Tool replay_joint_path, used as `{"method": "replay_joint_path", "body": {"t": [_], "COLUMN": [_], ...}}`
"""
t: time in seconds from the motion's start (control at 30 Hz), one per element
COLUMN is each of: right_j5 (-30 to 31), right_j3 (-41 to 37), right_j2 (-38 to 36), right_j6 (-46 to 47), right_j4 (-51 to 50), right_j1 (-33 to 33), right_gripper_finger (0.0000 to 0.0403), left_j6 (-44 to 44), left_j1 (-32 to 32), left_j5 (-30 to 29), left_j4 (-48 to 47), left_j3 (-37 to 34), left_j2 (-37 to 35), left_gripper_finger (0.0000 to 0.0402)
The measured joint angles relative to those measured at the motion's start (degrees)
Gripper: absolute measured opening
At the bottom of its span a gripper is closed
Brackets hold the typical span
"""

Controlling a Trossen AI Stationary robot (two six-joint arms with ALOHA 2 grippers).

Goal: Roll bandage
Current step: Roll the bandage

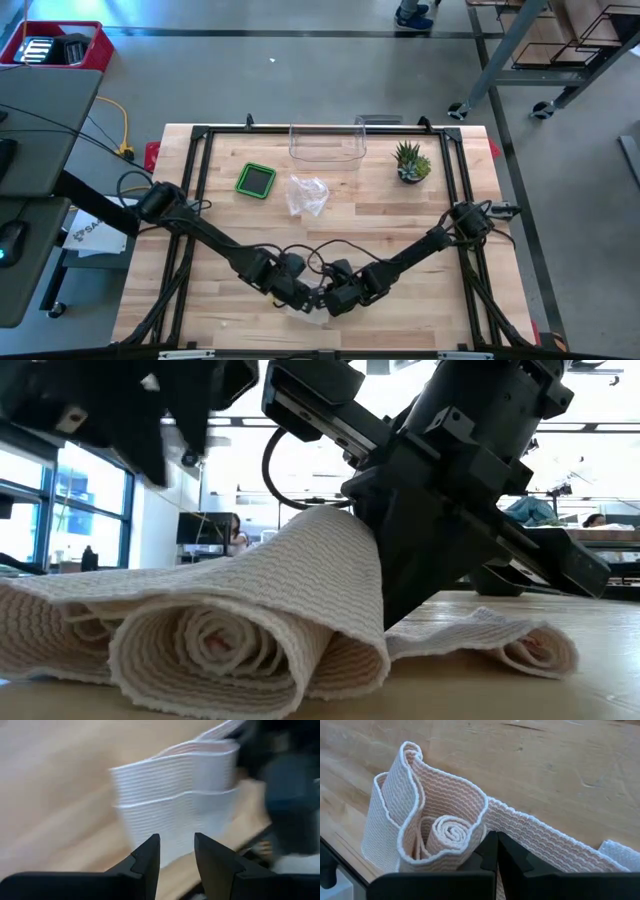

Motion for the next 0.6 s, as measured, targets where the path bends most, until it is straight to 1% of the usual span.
{"method": "replay_joint_path", "body": {"t": [0.1, 0.17, 0.23, 0.33, 0.4, 0.47, 0.6], "right_j5": [0.19, 0.06, -0.68, -0.34, -2.15, -3.56, -3.39], "right_j3": [0.02, 0.02, 0.02, -0.09, -0.13, -0.19, -0.26], "right_j2": [0.0, -0.18, -0.62, -1.28, -1.93, -2.74, -4.37], "right_j6": [-0.04, -1.07, -0.56, 0.49, 0.43, -0.02, -0.11], "right_j4": [-0.07, -0.27, -0.35, -1.13, -2.29, -3.96, -7.61], "right_j1": [0.11, 0.24, 0.2, 0.34, -0.19, -0.47, -0.93], "right_gripper_finger": [0.0, 0.0, 0.0, 0.0, 0.0, 0.0, 0.0], "left_j6": [2.78, 1.91, 0.1, -0.72, -0.72, -0.35, 1.66], "left_j1": [-1.71, -3.59, -5.52, -7.69, -8.37, -8.57, -8.19], "left_j5": [0.6, 0.53, -0.61, -1.12, -1.14, -1.12, -2.42], "left_j4": [-5.93, -10.77, -13.48, -14.27, -14.24, -14.45, -16.0], "left_j3": [0.04, 0.08, 0.01, 0.01, 0.01, 0.01, 0.01], "left_j2": [-1.44, -2.41, -2.79, -3.12, -3.1, -3.06, -3.23], "left_gripper_finger": [0.0115, 0.0114, 0.0112, 0.0105, 0.01, 0.0094, 0.0085]}}
